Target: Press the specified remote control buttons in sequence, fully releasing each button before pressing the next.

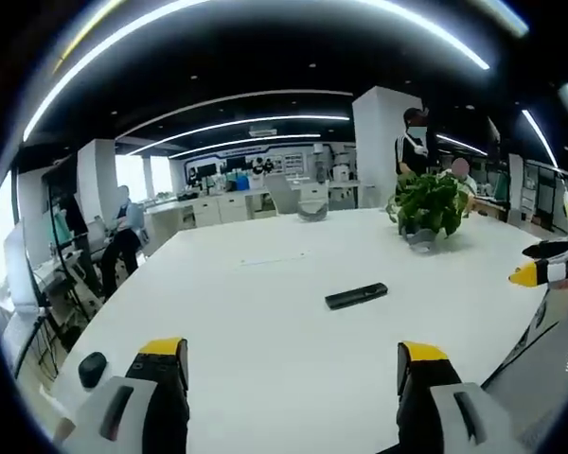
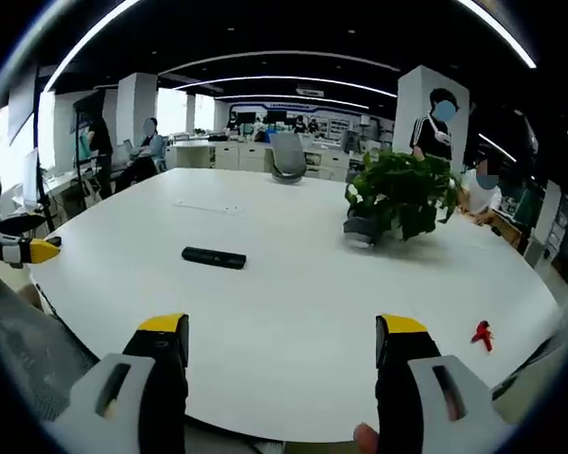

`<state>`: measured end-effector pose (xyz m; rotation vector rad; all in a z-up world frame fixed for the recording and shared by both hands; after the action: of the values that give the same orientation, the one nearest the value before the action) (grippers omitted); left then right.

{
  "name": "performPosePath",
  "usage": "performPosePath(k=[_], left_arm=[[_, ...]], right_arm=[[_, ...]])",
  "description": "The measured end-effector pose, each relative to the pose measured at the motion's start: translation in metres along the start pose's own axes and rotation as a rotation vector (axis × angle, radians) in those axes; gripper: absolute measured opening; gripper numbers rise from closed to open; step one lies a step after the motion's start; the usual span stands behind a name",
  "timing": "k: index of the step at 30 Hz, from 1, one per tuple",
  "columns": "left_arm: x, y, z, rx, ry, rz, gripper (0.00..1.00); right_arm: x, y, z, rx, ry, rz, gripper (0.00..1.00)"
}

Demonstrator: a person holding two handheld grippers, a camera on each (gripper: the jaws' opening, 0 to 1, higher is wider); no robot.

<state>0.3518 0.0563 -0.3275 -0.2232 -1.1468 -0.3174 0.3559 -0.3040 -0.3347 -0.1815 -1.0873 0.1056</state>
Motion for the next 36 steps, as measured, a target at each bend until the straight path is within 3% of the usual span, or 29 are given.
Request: performPosePath(k=[7,14,19,22,29,36], left_arm=[[-0.001,-0.005,-0.002,-0.015,0.016,-0.011,0.95],[-0.001,0.0,-0.001,0.013,0.015,-0.02,0.96],[-0.002,0.001,-0.001,0.022,0.022,-0.032,0.96],[-0.002,0.001,-0.001,0.031,0.03,-0.055,0.96],[0.004,0.003,0.003,0.036,-0.009,-0.057,0.96],[0.004,0.003,0.002,0.032,-0.012,-0.061,0.96]], right_arm=[[-0.001,0.0,0.0,0.019,0.011,-0.013,0.83],[0.004,0.003,0.003,0.055,-0.024,-0.037,0.83],[0.002,0.002,0.001,0.053,0.002,-0.065,0.82],[0.005,0.004,0.002,0.068,-0.017,-0.07,0.81],[0.01,0.007,0.006,0.099,-0.045,-0.096,0.81],[0.011,0.005,0.006,0.117,-0.05,-0.155,0.79]])
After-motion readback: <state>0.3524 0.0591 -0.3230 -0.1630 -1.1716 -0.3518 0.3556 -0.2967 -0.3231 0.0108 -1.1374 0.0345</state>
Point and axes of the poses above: the point that each gripper's makers call its tool centre point, and the gripper's own axes: z roughly backward along the fingers, y roughly to its left, x roughly out of its top, the point moved 4 cm from there along z, roughly backward along the fingers, and after that the axes turned 12 degrees about -x, right-handed, at the moved point
